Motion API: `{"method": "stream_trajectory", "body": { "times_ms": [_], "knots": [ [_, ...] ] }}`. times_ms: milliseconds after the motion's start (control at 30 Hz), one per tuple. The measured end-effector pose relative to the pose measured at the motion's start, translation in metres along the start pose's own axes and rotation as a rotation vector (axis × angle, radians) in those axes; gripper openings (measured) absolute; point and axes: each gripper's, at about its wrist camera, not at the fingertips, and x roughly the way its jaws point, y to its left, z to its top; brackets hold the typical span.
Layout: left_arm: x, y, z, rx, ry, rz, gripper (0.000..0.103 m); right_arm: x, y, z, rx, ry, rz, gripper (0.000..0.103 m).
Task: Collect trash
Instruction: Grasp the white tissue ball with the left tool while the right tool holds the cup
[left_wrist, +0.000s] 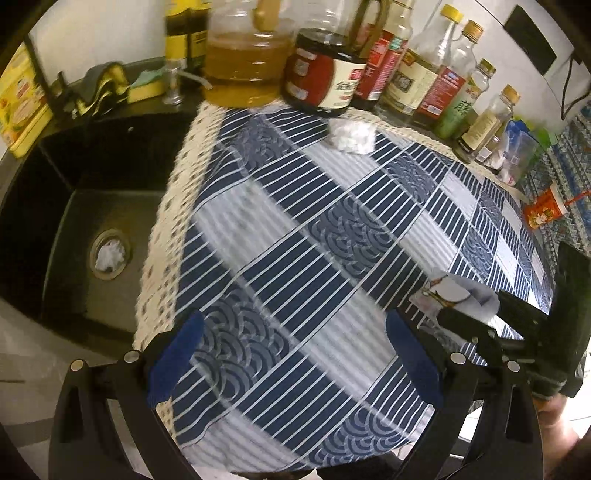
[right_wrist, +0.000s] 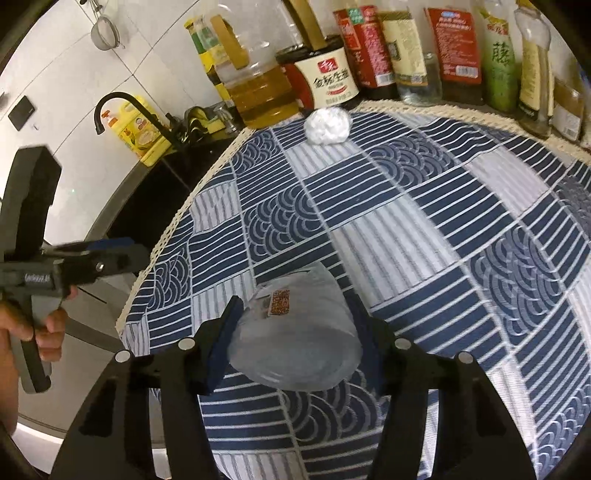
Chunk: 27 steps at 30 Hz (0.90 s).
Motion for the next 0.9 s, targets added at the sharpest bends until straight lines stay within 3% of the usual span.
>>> {"method": "stream_trajectory", "body": {
  "times_ms": [400, 567, 900],
  "knots": [
    [0.016, -0.054, 0.076, 0.098, -0.052, -0.017, 0.096, -0.054, -0.041, 0.009, 0.079, -0.094, -0.126, 0.058],
    [0.035, -0.073, 0.099, 0.132, -0.038, -0.007, 0.096, -0.07, -0.061, 0.013, 0.11, -0.115, -0.174, 0.058],
    [0.085, -0.089, 0.136, 0.153, 0.001, 0.046, 0.096, -0.071, -0.092, 0.015, 0.149, -0.112, -0.17, 0.058]
  ]
}}
